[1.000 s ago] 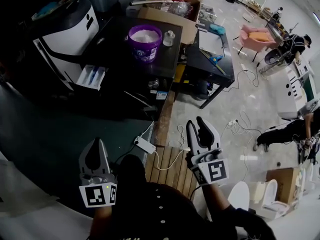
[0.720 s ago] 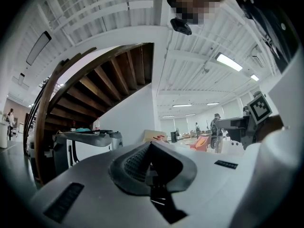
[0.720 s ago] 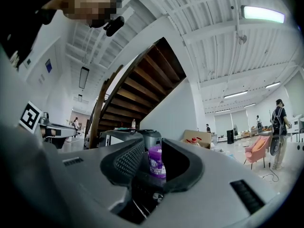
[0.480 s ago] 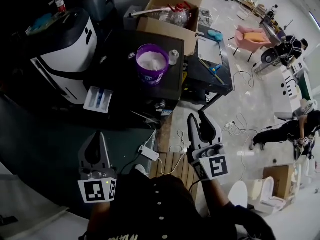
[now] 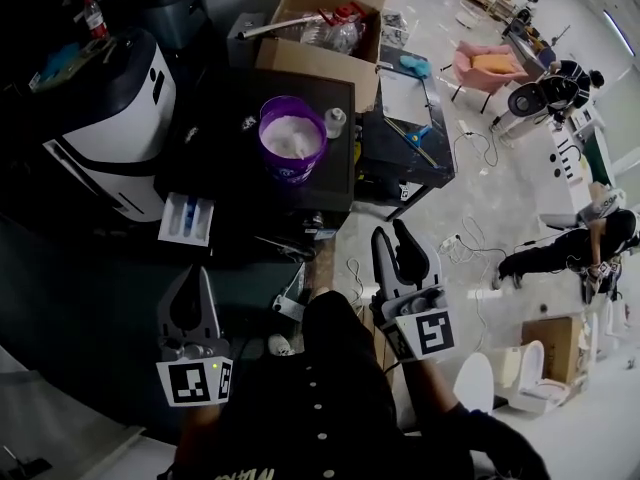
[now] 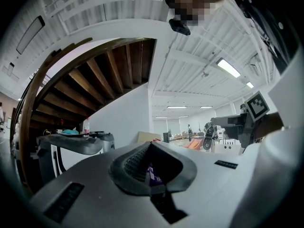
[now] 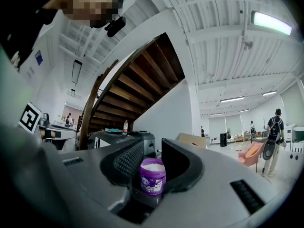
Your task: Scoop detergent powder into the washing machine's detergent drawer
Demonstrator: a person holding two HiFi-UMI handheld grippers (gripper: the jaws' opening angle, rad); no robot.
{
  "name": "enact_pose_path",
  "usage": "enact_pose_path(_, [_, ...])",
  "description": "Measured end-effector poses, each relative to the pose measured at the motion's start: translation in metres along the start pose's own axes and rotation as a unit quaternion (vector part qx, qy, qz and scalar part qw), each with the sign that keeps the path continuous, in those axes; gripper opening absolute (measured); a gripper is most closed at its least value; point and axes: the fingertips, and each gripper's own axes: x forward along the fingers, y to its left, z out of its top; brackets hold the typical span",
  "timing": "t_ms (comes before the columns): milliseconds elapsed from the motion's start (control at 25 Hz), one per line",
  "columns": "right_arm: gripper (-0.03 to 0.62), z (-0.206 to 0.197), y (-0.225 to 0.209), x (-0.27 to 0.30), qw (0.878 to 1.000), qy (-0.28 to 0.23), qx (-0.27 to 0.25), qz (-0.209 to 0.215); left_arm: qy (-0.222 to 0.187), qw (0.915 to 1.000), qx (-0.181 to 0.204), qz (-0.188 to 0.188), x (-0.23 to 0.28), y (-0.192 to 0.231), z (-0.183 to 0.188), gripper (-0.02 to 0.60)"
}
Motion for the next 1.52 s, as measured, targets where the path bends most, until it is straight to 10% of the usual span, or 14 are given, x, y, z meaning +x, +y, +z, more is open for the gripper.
enact_pose_path(680, [0.115,-0.081,-0.015,0.135,0.986,0.125,-0.014,0.105,0.006,0.9995,0.017,0.025,0.100,0.014,-0.003,0.014])
enact_pose_path(1520, [0.114,-0.196,0.016,0.221,0.960,0.264,0.019,0.087,0.091,0.9942,-0.003,0.057,0.122,0.024,-0.070,0.014])
